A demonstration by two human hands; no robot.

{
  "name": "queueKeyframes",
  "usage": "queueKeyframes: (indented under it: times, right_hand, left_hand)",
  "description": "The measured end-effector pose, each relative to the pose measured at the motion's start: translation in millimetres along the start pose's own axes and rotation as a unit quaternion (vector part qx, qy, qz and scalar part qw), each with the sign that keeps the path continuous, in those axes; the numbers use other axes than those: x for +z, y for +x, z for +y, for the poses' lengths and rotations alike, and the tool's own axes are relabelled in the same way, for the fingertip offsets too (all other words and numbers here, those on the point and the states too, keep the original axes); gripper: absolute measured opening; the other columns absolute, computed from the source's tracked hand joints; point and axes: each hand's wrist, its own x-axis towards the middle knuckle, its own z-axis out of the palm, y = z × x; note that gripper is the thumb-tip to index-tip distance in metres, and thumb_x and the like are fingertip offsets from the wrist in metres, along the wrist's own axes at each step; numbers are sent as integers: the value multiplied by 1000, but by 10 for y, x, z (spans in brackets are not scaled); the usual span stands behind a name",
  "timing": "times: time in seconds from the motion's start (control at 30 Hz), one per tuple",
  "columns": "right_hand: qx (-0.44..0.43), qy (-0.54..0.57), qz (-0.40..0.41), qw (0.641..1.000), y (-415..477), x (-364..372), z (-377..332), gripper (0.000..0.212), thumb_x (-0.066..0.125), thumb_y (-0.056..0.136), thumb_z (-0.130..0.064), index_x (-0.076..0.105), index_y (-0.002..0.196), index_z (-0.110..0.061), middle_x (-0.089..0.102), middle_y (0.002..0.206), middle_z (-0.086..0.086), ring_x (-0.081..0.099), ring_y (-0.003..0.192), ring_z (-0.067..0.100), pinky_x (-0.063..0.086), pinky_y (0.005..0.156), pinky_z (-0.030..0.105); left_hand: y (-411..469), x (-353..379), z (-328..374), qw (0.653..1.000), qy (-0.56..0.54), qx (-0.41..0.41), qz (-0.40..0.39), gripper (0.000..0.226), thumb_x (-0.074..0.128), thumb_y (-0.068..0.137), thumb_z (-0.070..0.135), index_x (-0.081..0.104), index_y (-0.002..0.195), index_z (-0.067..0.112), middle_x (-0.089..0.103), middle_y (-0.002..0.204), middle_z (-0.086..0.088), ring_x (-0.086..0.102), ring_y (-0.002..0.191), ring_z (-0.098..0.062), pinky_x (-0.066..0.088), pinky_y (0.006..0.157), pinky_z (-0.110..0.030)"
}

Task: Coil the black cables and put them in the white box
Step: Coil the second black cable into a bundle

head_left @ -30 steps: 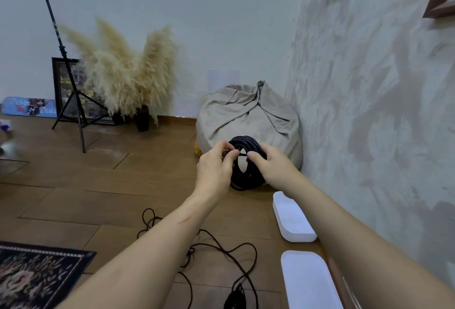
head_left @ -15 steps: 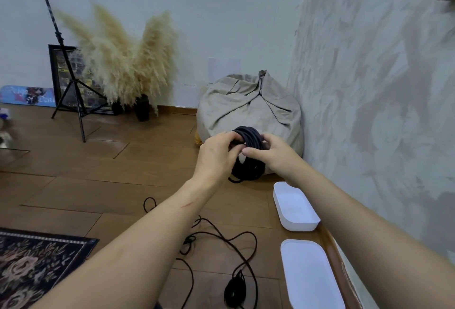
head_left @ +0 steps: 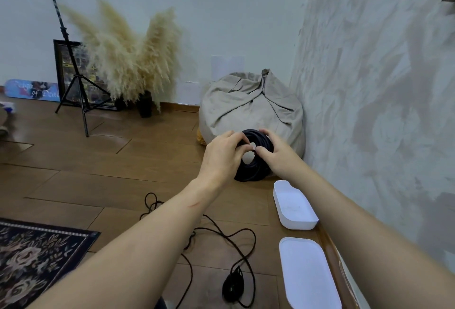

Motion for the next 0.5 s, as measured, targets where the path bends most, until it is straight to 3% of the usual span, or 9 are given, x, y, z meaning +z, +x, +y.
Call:
queueKeyframes:
  times: [0.03, 0.13, 0.17, 0.27, 0.4, 0.5]
  right_hand:
    - [13, -5, -10, 1000, -6, -1, 7, 56, 60, 97, -25, 39, 149, -23, 54, 139, -2, 55, 126, 18, 49, 105, 44]
    - [52, 29, -39, 997, -35, -12, 30, 58, 67, 93, -25, 41, 145, -29, 55, 128, -4, 64, 107, 26, 62, 68, 53]
    - [52, 31, -39, 997, -37, -14, 34, 58, 67, 92, -24, 42, 144, -30, 56, 127, -3, 65, 105, 27, 62, 67, 54]
    - [36, 20, -33, 999, -35, -17, 70, 54, 68, 91, -22, 46, 140, -30, 60, 128, -1, 65, 113, 27, 59, 84, 53]
    - [78, 80, -42, 993, -78, 24, 194, 47, 65, 93, -9, 51, 134, -26, 66, 116, 10, 68, 106, 35, 58, 67, 38]
    - [94, 112, -61, 987, -100, 90, 206, 45, 62, 94, -4, 51, 133, -23, 66, 113, 13, 69, 99, 34, 60, 60, 41]
  left_hand:
    - [-6, -2, -15, 1000, -1, -5, -5, 13, 65, 97, 33, 70, 97, 21, 68, 92, 8, 62, 85, -14, 41, 69, -27]
    - [-31, -25, -53, 1000, -8, -15, -20, 11, 66, 97, 34, 70, 96, 24, 69, 89, 12, 62, 84, -9, 44, 68, -26]
    - [-39, -32, -47, 999, -18, -25, -23, 11, 66, 97, 34, 71, 96, 24, 68, 86, 13, 61, 82, -7, 45, 68, -26]
    - [-55, 5, -74, 993, -71, -90, -30, 9, 66, 96, 33, 71, 94, 26, 64, 76, 17, 62, 77, -5, 52, 71, -31]
    - [-93, 100, -171, 969, -166, -182, -34, 8, 68, 95, 32, 70, 88, 30, 72, 81, 7, 71, 74, -7, 63, 71, -41]
    - [-111, 102, -243, 964, -165, -204, -36, 8, 68, 96, 31, 70, 89, 27, 73, 84, 7, 70, 76, -7, 63, 69, -41]
